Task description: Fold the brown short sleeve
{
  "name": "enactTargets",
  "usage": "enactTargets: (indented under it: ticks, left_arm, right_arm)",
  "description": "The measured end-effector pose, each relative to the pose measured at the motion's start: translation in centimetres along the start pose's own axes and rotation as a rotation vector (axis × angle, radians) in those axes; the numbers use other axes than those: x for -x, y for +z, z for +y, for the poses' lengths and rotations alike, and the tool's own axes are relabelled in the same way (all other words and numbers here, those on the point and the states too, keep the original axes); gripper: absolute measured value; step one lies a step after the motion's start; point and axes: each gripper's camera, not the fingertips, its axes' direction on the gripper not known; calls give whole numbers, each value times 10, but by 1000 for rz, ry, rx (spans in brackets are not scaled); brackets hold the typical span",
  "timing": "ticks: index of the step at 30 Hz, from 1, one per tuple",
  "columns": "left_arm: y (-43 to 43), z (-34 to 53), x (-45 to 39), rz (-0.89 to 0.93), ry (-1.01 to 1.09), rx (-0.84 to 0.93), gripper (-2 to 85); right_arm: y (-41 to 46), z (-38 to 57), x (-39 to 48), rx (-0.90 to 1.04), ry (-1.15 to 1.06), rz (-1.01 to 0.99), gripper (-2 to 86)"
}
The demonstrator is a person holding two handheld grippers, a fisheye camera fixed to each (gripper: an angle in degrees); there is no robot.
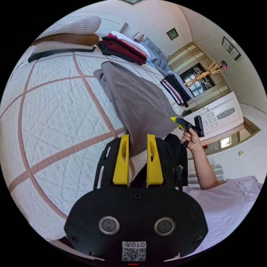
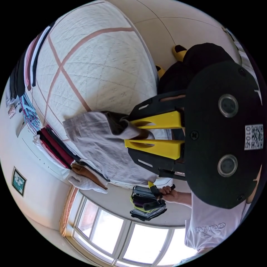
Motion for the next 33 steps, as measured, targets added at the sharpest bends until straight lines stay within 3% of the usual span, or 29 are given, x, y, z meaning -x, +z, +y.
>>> enactTargets:
  ticks: [5, 18, 25, 33]
  left_arm:
    - [8, -12, 8, -43, 23, 13, 52]
    - [-62, -30, 69, 377, -10, -159, 25]
    - [-99, -79, 50, 433, 149, -253, 24]
    - [-103, -134, -19, 554, 394, -239, 23]
  right_arm:
    - [-6, 23, -19, -8, 6, -43, 59]
    - [-64, 90, -38, -96, -91, -392, 56]
    - [-112, 131, -16, -190, -187, -454, 56]
    - [-207, 215, 26, -404, -301, -401, 56]
